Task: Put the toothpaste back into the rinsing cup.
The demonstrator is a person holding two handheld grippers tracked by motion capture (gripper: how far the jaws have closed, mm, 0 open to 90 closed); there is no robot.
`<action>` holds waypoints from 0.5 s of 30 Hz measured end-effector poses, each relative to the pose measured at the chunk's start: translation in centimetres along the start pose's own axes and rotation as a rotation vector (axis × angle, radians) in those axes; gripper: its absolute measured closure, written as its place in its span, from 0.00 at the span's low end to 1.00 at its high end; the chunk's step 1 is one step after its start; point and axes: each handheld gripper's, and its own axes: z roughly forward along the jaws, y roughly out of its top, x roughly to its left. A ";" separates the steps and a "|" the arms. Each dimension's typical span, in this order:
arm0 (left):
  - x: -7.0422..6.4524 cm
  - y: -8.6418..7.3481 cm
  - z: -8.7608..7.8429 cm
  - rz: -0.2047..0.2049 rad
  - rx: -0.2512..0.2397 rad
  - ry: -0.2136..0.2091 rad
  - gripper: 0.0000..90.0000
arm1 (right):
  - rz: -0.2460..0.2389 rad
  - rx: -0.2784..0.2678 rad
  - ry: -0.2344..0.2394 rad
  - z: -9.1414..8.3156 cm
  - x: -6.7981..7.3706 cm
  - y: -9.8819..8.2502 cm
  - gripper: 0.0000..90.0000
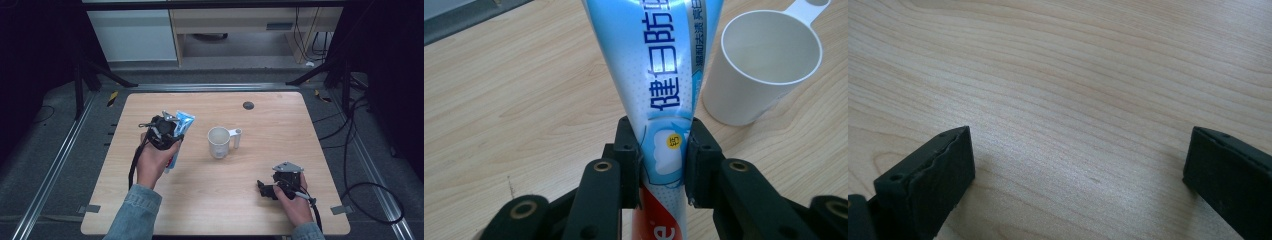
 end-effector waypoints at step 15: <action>-1.6 1.5 0.1 0.030 -0.024 0.007 0.80 | 0.001 0.000 0.000 0.0 0.0 0.0 0.00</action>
